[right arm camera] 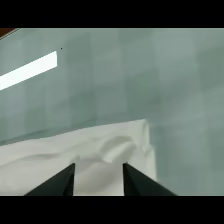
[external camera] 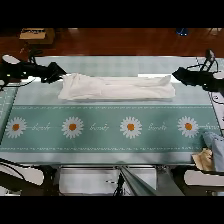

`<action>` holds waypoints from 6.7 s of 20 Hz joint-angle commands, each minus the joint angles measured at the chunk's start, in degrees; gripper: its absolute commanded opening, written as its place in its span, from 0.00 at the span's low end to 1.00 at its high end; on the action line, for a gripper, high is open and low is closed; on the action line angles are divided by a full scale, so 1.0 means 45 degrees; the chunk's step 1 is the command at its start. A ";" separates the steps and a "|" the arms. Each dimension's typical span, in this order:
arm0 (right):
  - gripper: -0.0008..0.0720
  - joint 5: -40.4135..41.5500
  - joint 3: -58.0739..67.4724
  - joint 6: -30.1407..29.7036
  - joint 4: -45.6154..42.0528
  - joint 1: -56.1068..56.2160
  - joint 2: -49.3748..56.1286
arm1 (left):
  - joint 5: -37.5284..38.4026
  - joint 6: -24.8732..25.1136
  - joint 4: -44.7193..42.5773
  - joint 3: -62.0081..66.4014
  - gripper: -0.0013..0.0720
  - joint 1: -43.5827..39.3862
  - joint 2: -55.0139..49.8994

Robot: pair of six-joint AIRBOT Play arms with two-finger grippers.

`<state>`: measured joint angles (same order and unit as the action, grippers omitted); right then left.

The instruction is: Fold the shirts.

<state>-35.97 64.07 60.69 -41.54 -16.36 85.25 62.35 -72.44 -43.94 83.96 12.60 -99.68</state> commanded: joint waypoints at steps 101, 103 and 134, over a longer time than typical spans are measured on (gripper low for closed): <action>0.06 -0.3332 0.0588 0.0573 0.3351 0.0194 0.0602 | 0.0695 0.0199 0.1491 -0.0019 0.05 -0.4935 0.0826; 0.06 -0.3827 0.0588 0.1277 0.2477 0.0194 -0.0544 | -0.0495 -0.0500 0.1496 -0.0019 0.05 -0.5969 0.0588; 0.06 -0.3827 -0.0466 0.6620 -0.4464 0.5192 -0.5906 | -0.1059 0.1175 0.2705 -0.0010 0.04 -0.4459 0.2443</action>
<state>-64.73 64.18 85.60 -56.53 -2.07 56.51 51.31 -67.85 -24.53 83.90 -17.85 -96.75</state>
